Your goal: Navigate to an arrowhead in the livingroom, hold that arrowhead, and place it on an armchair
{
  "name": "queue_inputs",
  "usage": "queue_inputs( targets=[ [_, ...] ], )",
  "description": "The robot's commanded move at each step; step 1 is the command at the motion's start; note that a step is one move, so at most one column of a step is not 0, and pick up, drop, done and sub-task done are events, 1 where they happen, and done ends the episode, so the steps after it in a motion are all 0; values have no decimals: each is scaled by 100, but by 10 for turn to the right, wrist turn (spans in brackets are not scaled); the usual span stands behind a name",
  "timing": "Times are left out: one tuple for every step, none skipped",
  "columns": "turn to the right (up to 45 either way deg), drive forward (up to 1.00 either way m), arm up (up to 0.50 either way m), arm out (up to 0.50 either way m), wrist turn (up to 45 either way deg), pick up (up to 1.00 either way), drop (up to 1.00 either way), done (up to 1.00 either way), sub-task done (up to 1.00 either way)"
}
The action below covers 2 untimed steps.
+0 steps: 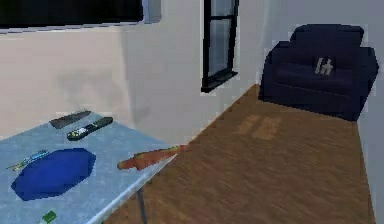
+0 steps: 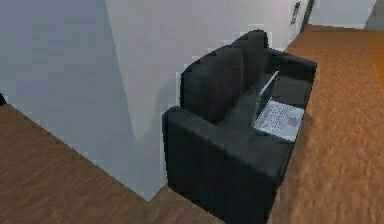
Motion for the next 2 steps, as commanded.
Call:
queue_inputs(
  targets=[
    [-450,0,0,0,0,0,0,0,0],
    [-450,0,0,0,0,0,0,0,0]
  ],
)
